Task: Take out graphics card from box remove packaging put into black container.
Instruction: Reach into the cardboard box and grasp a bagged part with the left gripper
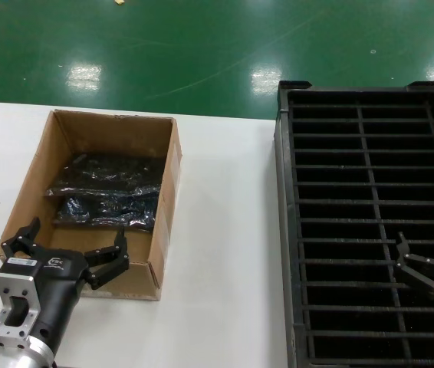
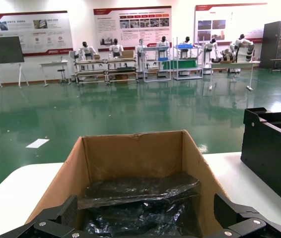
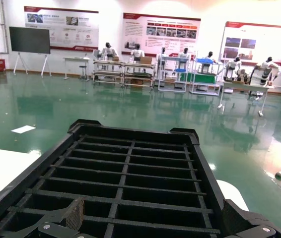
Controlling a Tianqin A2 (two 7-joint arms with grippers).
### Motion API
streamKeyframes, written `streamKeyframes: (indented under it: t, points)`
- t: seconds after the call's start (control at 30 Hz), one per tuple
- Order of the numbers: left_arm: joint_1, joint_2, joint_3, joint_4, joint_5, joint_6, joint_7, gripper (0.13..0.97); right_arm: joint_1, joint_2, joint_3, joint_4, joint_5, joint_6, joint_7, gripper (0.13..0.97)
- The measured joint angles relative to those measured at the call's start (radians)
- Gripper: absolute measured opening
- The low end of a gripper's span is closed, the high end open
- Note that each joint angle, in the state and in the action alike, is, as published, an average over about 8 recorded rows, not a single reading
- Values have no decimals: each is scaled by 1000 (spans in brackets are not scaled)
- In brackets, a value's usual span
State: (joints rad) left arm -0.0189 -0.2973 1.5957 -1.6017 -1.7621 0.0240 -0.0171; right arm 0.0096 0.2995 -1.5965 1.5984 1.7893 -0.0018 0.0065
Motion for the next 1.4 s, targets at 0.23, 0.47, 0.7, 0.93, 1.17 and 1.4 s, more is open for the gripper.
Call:
streamKeyframes:
  t: [0.23,0.47,0.7,0.93,1.17,1.4]
  points:
    - [0,0,0,0,0,0,0,966,0,0,0,0,0,0,0,966]
    - [-22,-37,10,-1,4,8,0,966,0,0,0,0,0,0,0,966]
    - [-175,-196,96,77,104,82,-52,966,0,0,0,0,0,0,0,966]
    - [-466,-302,226,286,355,321,-48,966,0,0,0,0,0,0,0,966]
    - [-763,-296,398,551,576,571,70,966,0,0,0,0,0,0,0,966]
    - [-955,-225,502,789,680,634,210,957,0,0,0,0,0,0,0,966]
